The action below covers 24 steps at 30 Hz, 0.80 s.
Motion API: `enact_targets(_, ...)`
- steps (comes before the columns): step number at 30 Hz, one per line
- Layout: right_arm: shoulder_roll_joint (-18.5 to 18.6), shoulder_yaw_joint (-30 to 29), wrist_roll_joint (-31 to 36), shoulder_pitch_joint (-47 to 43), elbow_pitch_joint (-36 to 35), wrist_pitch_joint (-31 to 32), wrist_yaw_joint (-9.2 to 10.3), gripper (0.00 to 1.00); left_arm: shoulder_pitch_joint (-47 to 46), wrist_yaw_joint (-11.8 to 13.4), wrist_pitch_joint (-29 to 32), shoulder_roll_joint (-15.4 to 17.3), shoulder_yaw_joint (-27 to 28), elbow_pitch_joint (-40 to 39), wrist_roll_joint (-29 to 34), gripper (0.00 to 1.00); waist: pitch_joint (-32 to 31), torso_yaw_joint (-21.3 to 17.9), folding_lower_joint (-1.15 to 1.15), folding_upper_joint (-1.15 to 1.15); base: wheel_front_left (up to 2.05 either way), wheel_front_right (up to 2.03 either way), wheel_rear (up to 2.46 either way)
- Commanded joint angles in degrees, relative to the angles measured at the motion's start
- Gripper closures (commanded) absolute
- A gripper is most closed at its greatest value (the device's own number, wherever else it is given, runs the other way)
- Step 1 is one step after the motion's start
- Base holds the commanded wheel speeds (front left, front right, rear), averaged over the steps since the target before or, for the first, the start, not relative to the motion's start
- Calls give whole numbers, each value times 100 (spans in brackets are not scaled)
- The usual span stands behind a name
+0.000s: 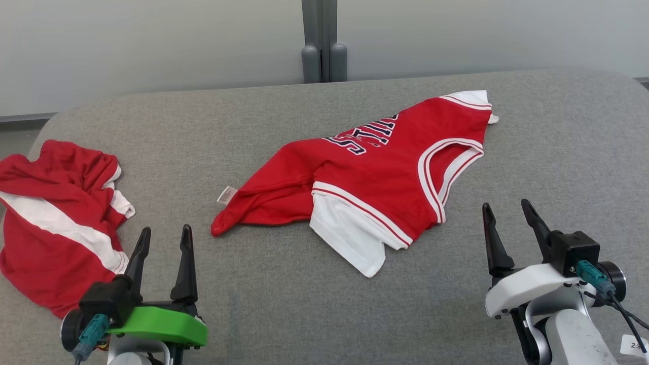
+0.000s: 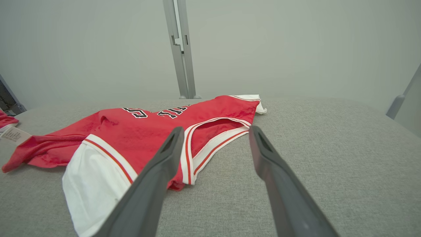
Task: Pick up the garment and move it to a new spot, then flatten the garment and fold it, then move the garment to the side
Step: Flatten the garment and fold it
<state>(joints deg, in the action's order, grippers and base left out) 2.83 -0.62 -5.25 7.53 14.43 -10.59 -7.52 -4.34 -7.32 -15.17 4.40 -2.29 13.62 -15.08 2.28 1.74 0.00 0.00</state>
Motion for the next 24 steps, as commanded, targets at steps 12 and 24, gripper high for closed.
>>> enact_targets(12, 12, 898, -946, 461, 630, 1246, 4, 0, -78, -26, 5, -30, -106, 38, -132, 0, 176, 53, 0, 0, 0, 0, 0)
enact_targets(24, 14, 1479, -1635, 1374, 2307, 1354, 3, 0, -344, -27, 4, 52, -318, 62, -156, 0, 475, 278, 0, 0, 0, 0, 0)
